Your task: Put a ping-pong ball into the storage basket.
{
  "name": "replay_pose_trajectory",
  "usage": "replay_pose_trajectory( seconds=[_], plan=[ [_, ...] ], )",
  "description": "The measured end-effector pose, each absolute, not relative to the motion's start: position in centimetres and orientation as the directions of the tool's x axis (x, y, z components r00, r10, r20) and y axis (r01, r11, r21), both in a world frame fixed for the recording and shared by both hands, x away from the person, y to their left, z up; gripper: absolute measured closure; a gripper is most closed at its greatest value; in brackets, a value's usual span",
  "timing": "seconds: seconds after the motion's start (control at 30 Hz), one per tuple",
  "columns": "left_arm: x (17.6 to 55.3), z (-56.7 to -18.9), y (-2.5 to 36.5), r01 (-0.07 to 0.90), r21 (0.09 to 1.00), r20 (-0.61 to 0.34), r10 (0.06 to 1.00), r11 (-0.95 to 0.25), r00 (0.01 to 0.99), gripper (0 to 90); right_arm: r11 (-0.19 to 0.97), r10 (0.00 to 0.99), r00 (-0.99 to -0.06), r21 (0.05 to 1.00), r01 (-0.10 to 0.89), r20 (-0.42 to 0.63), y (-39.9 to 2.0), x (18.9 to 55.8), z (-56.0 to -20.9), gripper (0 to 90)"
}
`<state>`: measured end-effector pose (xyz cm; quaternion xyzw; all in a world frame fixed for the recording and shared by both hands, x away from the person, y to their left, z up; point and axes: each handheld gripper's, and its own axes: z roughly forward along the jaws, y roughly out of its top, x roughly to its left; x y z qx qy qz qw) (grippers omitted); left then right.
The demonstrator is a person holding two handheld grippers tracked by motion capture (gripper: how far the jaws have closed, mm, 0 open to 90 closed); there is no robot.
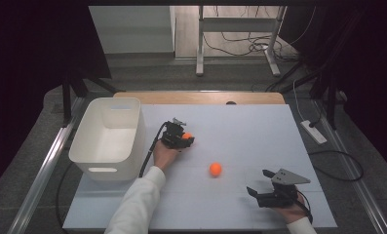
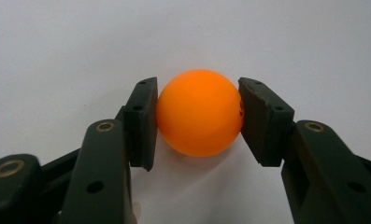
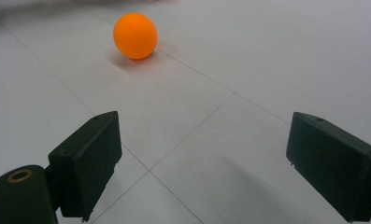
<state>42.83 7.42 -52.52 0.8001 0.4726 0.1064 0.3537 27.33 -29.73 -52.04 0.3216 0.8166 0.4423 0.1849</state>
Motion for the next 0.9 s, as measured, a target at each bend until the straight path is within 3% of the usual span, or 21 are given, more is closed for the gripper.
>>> replay_pose_trajectory(
  seconds=[0.9],
  plan=[
    [41.3,-50.7,7.8,0.634,0.719,-0.172,0.81,-0.286,0.56,50.7,0.405,0.692,-0.721,0.84,0.361,-0.024,-29.8,27.3,-52.0,10.3]
  ],
)
